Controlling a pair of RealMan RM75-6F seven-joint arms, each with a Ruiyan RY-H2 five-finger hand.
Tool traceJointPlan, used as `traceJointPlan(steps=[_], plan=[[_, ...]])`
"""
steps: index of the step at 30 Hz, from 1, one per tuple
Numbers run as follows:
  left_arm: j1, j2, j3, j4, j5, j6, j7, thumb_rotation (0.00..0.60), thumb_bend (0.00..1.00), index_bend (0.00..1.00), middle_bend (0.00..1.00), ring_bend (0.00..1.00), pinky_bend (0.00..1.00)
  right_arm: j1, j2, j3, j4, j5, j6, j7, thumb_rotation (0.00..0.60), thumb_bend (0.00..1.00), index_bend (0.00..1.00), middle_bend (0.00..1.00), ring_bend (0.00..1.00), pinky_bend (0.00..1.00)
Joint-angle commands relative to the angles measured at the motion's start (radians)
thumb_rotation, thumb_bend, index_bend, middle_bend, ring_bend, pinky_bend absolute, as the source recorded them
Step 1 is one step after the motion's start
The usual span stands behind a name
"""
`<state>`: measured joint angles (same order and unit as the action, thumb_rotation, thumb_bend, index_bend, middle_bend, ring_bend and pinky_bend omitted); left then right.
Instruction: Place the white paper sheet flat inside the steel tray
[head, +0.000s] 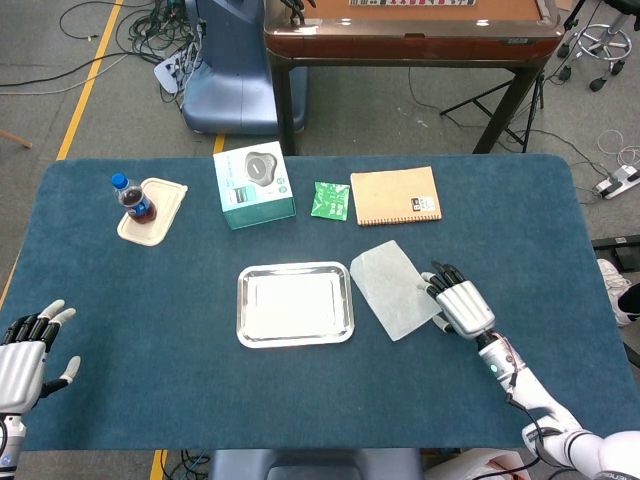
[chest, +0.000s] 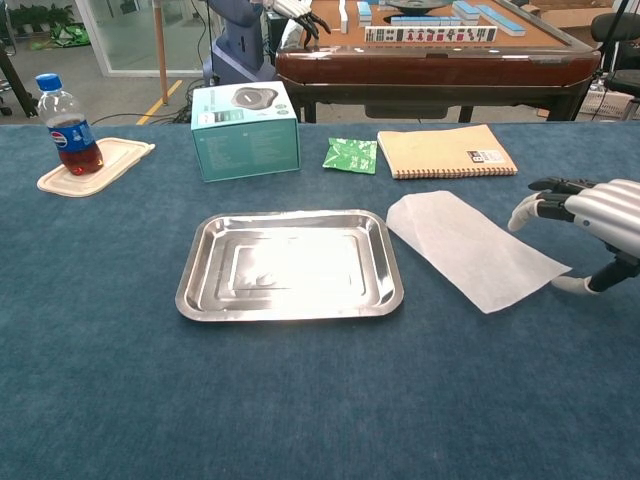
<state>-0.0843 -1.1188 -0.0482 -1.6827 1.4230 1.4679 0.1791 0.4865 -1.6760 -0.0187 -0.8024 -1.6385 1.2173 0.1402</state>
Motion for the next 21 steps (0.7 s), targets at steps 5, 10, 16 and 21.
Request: traceJointPlan(steps=[5, 10, 16, 21], plan=[[0.001, 0.001, -0.001, 0.000, 0.003, 0.003, -0.006, 0.600, 0.31, 0.19, 0.12, 0.14, 0.11, 0.007, -0.043, 0.001, 0.068, -0.025, 0.065, 0.056, 0.600, 0.35, 0.39, 0.29, 0.10, 0.15], [-0.001, 0.000, -0.001, 0.005, 0.008, 0.001, -0.017, 0.600, 0.31, 0.19, 0.12, 0.14, 0.11, 0.013, -0.068, 0.012, 0.105, -0.027, 0.102, 0.088, 0.600, 0.37, 0.46, 0.32, 0.14, 0.15], [-0.005, 0.002, 0.000, 0.009, 0.016, -0.003, -0.036, 0.600, 0.31, 0.19, 0.12, 0.14, 0.11, 0.028, -0.087, 0.031, 0.139, -0.024, 0.135, 0.118, 0.600, 0.40, 0.52, 0.36, 0.18, 0.17], [-0.008, 0.007, 0.001, 0.008, 0.023, -0.007, -0.057, 0.600, 0.31, 0.19, 0.12, 0.14, 0.11, 0.037, -0.090, 0.041, 0.154, -0.016, 0.143, 0.128, 0.600, 0.42, 0.55, 0.38, 0.19, 0.19]])
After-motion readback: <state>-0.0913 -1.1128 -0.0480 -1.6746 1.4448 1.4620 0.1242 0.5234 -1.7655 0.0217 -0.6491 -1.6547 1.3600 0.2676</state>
